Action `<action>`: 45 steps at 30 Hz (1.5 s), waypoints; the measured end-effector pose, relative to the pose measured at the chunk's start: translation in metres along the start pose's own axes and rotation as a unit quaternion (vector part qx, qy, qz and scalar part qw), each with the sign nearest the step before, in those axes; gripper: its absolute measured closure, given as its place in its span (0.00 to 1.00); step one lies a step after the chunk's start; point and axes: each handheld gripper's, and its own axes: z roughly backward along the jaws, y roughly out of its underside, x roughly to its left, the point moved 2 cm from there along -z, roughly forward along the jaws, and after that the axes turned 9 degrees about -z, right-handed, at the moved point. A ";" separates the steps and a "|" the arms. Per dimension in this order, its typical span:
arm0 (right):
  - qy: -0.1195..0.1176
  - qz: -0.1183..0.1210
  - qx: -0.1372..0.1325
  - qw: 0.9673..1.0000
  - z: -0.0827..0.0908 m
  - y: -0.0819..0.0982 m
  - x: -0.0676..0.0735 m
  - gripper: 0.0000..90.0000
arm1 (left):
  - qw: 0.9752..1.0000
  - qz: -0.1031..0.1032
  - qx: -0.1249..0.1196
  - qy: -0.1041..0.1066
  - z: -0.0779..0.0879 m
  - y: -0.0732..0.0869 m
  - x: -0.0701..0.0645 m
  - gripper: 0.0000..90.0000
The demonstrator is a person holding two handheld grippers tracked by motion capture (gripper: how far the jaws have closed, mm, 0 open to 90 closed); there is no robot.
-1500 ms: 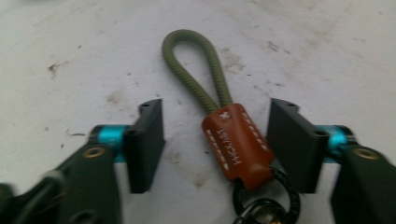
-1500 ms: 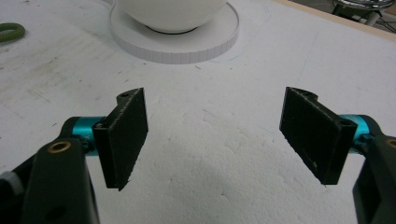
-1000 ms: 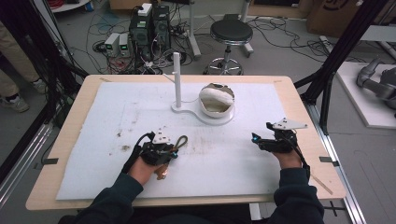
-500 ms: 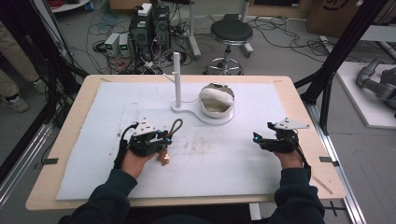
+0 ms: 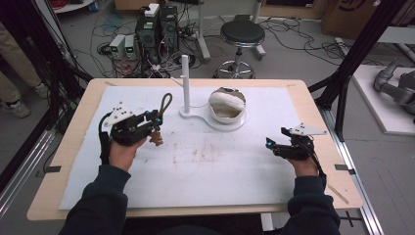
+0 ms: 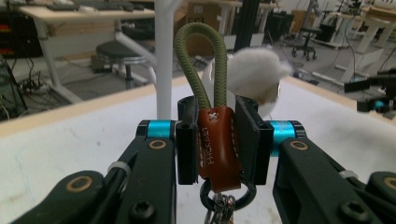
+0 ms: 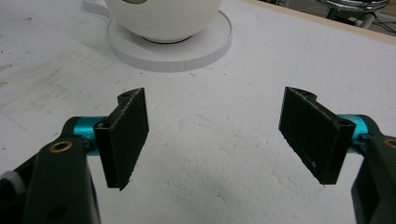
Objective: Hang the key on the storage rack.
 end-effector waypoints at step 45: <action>-0.008 -0.002 0.003 1.000 0.000 0.002 0.000 0.27 | 0.995 0.006 0.102 -0.017 -0.104 -0.023 0.021 0.77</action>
